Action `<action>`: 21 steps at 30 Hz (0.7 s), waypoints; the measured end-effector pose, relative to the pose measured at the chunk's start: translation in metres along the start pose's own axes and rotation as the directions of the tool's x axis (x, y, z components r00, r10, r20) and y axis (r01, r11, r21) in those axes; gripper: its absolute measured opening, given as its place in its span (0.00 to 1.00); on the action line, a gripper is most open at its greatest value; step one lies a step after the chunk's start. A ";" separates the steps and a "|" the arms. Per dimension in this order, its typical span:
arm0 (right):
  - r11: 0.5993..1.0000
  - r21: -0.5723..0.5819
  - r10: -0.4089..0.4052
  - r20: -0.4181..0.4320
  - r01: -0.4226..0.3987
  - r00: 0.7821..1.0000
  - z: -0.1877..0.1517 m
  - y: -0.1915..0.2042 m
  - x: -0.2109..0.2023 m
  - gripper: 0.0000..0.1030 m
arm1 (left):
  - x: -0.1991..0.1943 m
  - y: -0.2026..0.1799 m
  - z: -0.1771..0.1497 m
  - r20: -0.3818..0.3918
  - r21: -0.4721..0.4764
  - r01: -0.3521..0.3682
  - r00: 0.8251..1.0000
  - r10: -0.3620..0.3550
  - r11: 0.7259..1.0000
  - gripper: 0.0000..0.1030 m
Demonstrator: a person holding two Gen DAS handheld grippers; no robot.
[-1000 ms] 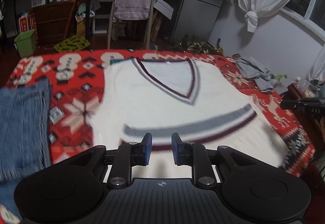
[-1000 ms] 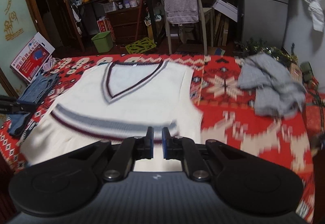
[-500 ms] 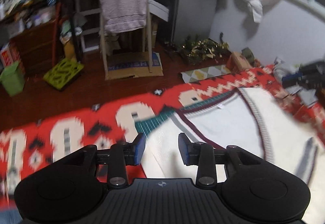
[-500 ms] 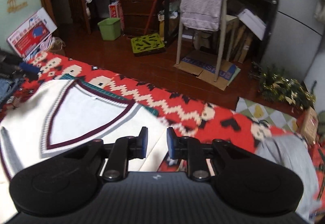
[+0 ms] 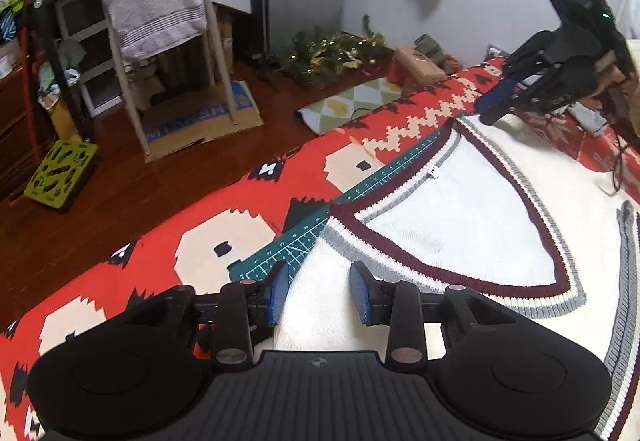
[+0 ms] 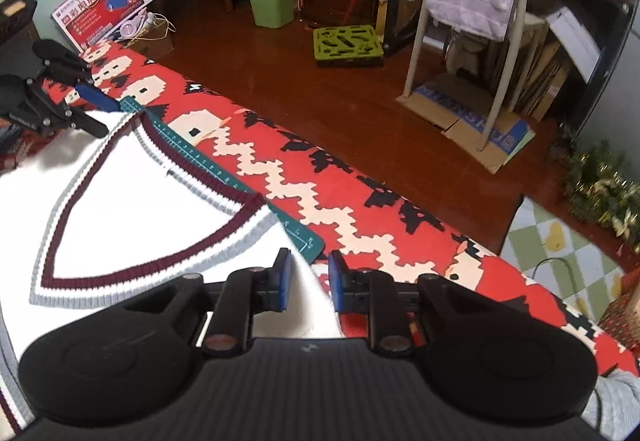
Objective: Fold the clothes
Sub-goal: 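Close both grippers on the vest shoulders beside the V-neck collar, then lift the vest shoulders with both grippers and fold them over toward the hem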
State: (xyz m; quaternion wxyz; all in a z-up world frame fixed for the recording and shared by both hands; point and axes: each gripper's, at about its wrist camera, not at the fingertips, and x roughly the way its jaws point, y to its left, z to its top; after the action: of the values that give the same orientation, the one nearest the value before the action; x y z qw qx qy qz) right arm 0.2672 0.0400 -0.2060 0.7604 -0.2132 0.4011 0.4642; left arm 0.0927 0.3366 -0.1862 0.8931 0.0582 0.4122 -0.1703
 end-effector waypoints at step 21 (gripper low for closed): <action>0.989 -0.107 -0.074 0.204 0.098 0.976 0.000 0.077 -0.131 0.01 | -0.097 -0.058 0.015 0.152 0.084 -0.131 0.981 0.117 0.988 0.03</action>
State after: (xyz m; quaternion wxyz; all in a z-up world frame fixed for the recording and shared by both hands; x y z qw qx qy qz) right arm 0.1671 0.0062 -0.0964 0.8024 -0.2269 0.2856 0.4724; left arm 0.0244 0.3034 -0.1008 0.9262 0.1127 0.3326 -0.1372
